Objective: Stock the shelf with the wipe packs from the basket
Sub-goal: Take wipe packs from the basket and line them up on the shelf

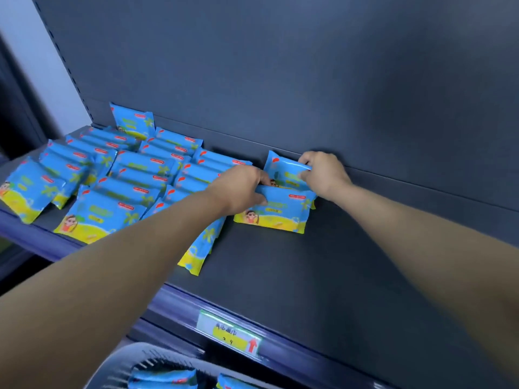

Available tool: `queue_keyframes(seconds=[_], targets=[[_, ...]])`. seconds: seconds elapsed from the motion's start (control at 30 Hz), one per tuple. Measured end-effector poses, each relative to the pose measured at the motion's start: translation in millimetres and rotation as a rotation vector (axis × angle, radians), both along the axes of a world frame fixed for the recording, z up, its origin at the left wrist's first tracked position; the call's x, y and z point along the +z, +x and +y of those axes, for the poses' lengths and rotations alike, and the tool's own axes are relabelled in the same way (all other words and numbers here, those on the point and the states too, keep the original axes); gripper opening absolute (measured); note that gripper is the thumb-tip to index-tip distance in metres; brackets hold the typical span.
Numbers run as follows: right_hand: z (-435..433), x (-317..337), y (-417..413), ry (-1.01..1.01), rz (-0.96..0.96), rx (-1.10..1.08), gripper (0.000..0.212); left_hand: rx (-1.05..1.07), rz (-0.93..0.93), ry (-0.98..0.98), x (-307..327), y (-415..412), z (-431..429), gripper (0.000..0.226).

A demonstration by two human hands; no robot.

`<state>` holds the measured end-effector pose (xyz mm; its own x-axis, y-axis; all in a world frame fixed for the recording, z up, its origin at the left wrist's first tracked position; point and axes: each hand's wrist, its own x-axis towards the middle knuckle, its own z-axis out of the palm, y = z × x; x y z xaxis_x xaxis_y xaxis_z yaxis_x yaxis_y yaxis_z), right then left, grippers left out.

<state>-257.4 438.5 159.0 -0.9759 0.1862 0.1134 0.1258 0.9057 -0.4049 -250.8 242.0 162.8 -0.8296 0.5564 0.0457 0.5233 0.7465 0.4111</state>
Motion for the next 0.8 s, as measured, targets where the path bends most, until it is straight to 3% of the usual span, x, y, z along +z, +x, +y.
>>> queue_keyframes(seconds=[0.13, 0.3, 0.63, 0.8], targets=[[12, -4, -6, -0.004, 0.039, 0.05, 0.024, -0.012, 0.073, -0.082, -7, -23, 13, 0.034], [23, 2, 5, -0.084, 0.114, 0.082, 0.027, -0.059, 0.174, -0.222, -16, -40, 29, 0.041], [30, 1, 52, 0.15, 0.144, 0.063, 0.032, -0.025, 0.252, -0.246, -14, -36, 44, 0.047], [10, 20, 71, 0.29, 0.19, 0.083, 0.038, -0.031, 0.349, -0.106, 3, -8, 28, 0.043]])
